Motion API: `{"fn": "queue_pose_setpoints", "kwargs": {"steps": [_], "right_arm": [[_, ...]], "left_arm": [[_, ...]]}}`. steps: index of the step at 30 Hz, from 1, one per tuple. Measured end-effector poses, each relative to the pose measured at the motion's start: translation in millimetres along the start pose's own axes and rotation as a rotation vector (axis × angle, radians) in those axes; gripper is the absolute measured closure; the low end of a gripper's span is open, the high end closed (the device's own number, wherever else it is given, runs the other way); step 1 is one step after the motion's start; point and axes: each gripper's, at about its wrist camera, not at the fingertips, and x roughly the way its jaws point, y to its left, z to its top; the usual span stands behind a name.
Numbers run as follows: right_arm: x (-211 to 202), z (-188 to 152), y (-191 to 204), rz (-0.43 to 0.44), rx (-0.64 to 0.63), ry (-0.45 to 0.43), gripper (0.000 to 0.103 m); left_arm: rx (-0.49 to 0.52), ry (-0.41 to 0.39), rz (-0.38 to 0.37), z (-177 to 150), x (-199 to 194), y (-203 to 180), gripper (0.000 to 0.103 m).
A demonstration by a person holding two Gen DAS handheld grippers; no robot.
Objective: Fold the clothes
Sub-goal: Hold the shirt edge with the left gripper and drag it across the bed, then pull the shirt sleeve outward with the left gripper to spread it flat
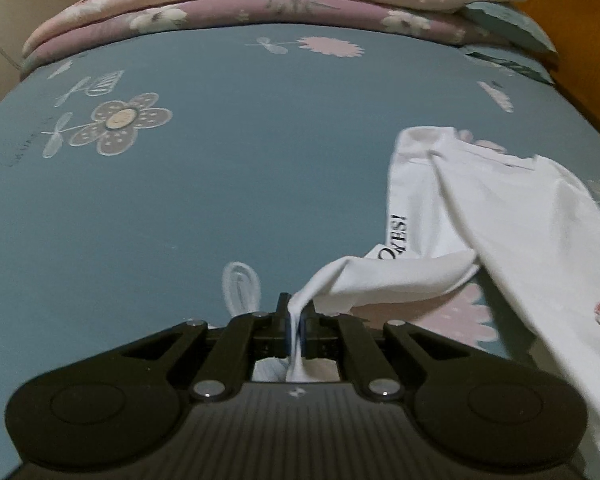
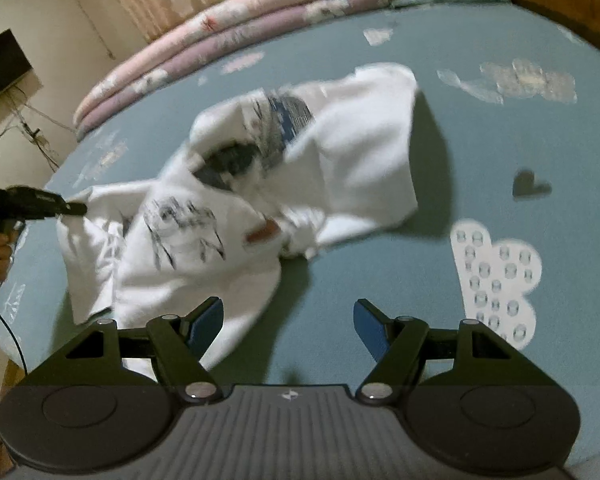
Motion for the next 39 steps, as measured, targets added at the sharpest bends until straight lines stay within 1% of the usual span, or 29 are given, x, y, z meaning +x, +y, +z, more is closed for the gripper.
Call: {"fn": "queue_pose_setpoints", "kwargs": {"steps": [6,9,13,15,18,20,23,27,32,36,39], "right_arm": [[-23.6,26.8,26.3,0.07,-0.076,-0.09,0.027],[-26.0,37.5,48.3,0.111,-0.141,-0.107,0.027],[-10.6,49.2,83.4,0.16,-0.24,-0.076,0.027],[2.2,52.2,102.0,0.171,-0.277,-0.053,0.027],[21.8,55.5,124.1,0.189,-0.309,-0.013,0.027],[36.0,58.7,129.1,0.207,-0.32,0.01,0.027],[52.0,58.9,136.0,0.194,-0.327,0.034,0.027],[65.3,57.2,142.6,0.183,-0.331,0.058,0.027],[79.6,55.5,145.1,0.155,-0.326,0.079,0.027],[89.3,54.5,145.7,0.138,-0.317,0.094,0.027],[91.8,53.0,147.9,0.136,-0.318,0.104,0.027]], "left_arm": [[0.02,0.017,0.05,10.4,15.3,20.6,0.101],[0.019,0.028,0.063,19.7,24.4,32.6,0.101],[0.025,0.051,0.067,33.3,37.8,47.9,0.101],[0.043,0.059,0.065,38.5,44.0,53.6,0.101],[0.071,0.071,0.058,45.9,52.5,61.8,0.1],[0.094,0.072,0.062,51.4,57.0,66.6,0.1],[0.127,0.069,0.075,60.3,63.2,74.1,0.1],[0.15,0.049,0.11,77.0,68.6,85.3,0.1],[0.111,0.019,0.135,98.5,78.6,106.3,0.098],[0.1,0.037,0.129,98.8,94.4,115.5,0.09],[0.104,0.054,0.11,93.2,98.4,120.8,0.089]]}}
